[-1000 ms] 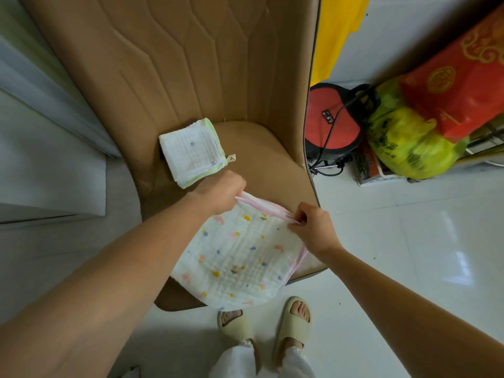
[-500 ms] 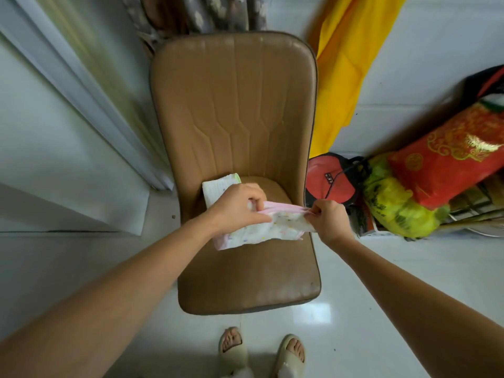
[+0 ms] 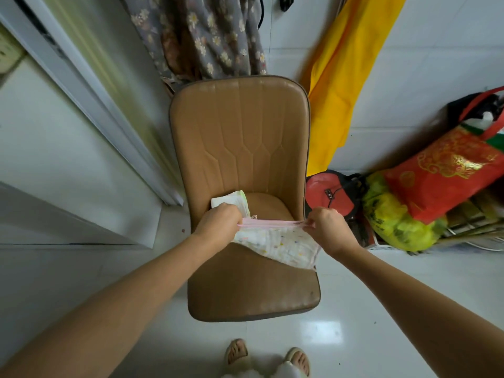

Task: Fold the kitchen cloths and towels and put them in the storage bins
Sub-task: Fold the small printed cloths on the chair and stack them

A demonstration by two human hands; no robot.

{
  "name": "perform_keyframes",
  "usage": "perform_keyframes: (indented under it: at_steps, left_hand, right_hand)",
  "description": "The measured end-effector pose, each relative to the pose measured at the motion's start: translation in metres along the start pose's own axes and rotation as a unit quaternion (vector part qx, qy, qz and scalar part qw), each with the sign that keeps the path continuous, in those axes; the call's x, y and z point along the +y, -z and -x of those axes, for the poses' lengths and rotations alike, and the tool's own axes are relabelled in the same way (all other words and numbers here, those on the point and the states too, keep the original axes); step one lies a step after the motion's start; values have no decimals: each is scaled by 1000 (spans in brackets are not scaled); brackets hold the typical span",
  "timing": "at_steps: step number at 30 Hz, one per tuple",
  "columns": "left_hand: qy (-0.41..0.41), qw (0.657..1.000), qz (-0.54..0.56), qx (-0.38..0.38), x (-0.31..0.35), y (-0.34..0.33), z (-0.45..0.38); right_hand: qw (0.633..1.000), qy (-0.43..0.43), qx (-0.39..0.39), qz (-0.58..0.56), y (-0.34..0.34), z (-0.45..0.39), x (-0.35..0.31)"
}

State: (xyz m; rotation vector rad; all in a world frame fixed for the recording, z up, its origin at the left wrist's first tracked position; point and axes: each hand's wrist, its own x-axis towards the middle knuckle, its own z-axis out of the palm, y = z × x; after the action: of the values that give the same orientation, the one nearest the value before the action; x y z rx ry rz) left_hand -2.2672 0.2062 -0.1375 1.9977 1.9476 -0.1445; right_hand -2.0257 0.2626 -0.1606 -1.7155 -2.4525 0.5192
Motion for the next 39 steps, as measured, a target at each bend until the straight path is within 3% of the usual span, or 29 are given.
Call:
perform_keyframes:
  at_steps: [2,5,8,14,19,21,24,28,32,35,39]
  left_hand:
    - [23,999,-24,-18,4,-3,3]
    - [60,998,28,-22,0,-7,-11]
    - [67,995,78,13,-8,-11,-27]
    - [28,991,92,97,-14,-3,-32]
    - [8,979,107,172,-8,-11,-13]
    - [15,987,91,134,-4,-32,-4]
    - [42,997,52,-50,0,-80,3]
    - [57,977,43,-202,12,-150,14]
    - [49,944,75,-317,13,-206,34]
    - [60,931,135,-335,10,-228,43]
    - [99,943,194,-252,5,-235,34]
  right_hand:
    - [999,13,-21,34,1,0,-1]
    - [999,26,-31,30,0,-9,-3]
    - [997,43,-56,39,-1,-29,0]
    - [989,136,40,51,9,-45,3]
    - [967,215,67,116,-2,-18,14]
    - [968,215,52,122,-23,-2,19]
    - [974,186,-28,126,-69,24,28]
    - [976,92,-188,67,-127,55,41]
    - [947,46,-319,13,-159,85,54]
    - [936,37,-350,-18,-172,97,68]
    - [947,-2,-315,-63,-179,84,73]
